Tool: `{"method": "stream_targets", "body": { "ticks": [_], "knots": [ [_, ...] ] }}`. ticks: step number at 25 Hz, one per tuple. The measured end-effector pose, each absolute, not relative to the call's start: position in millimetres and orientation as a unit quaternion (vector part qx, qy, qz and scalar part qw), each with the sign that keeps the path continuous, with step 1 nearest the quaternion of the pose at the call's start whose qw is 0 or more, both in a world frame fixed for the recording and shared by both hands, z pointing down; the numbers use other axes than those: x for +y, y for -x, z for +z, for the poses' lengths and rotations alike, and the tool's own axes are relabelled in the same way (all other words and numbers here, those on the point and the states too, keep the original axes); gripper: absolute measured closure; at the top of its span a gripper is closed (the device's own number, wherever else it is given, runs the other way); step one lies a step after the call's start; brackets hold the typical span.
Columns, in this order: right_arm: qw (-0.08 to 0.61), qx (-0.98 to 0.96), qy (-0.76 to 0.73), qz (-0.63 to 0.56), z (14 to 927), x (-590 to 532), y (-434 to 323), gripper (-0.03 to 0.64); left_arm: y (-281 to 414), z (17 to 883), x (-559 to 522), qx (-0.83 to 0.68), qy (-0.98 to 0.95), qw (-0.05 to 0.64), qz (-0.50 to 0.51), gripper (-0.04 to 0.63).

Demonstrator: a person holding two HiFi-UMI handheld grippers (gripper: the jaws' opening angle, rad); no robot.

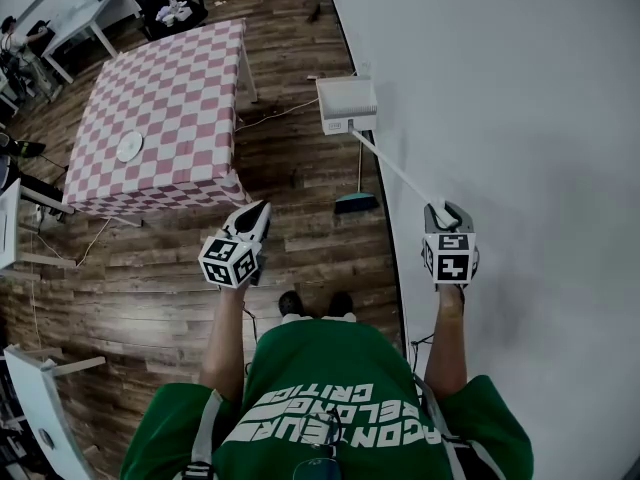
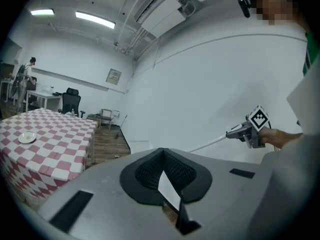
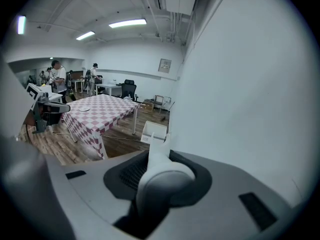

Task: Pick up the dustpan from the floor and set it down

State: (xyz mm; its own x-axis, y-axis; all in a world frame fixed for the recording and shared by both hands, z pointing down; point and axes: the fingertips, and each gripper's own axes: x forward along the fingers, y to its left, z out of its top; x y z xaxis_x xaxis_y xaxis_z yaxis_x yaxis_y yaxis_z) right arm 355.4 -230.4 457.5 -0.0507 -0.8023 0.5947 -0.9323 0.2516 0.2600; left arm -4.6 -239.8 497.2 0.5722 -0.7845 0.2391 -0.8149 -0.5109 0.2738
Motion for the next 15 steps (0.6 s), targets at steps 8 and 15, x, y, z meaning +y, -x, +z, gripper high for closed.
{"method": "stream_targets", "body": {
  "ticks": [8, 15],
  "knots": [
    [0.336, -0.718, -0.601, 0.100, 459.0, -229.8, -353.2, 0.503, 2.5, 496.2, -236.8, -0.454, -0.868, 0.198, 0.028, 0.592],
    [0.342, -0.723, -0.592, 0.103, 466.8, -230.9, -352.1, 0.503, 3.9, 497.2, -229.6, -0.458, -0.865, 0.202, 0.030, 0.592]
  ]
}}
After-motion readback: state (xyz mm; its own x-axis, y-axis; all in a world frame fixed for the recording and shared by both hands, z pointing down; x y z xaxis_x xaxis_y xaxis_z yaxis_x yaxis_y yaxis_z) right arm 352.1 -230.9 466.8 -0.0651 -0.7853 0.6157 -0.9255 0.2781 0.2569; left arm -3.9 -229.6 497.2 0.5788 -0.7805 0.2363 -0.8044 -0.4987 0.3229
